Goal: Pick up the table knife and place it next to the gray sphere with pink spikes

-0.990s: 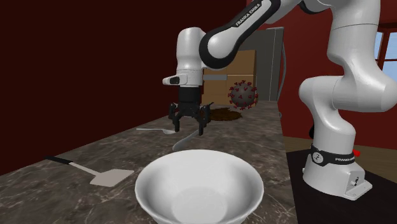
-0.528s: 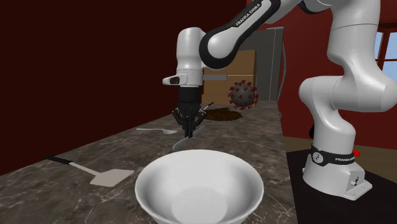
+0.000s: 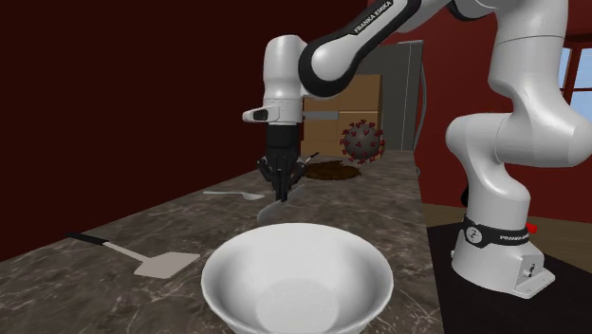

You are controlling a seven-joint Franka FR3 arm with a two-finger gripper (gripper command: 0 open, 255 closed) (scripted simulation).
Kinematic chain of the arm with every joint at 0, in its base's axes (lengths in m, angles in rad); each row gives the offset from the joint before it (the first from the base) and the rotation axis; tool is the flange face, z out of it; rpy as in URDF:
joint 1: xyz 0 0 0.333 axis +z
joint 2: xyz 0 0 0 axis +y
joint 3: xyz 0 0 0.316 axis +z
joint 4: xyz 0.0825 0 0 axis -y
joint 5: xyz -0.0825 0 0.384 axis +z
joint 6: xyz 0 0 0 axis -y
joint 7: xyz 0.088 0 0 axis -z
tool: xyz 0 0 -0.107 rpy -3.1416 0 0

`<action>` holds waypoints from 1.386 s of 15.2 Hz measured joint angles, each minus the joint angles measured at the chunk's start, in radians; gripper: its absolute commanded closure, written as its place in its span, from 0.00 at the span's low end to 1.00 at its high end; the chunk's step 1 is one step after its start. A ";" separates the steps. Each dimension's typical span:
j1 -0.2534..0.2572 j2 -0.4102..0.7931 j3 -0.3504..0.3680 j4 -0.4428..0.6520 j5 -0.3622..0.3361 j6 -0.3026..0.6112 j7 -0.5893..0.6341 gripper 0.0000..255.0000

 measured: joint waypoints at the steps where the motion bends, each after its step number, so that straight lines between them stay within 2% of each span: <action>1: -0.002 -0.006 -0.001 0.006 -0.005 -0.011 0.001 1.00; 21: -0.006 -0.139 0.030 0.165 -0.079 -0.286 0.070 1.00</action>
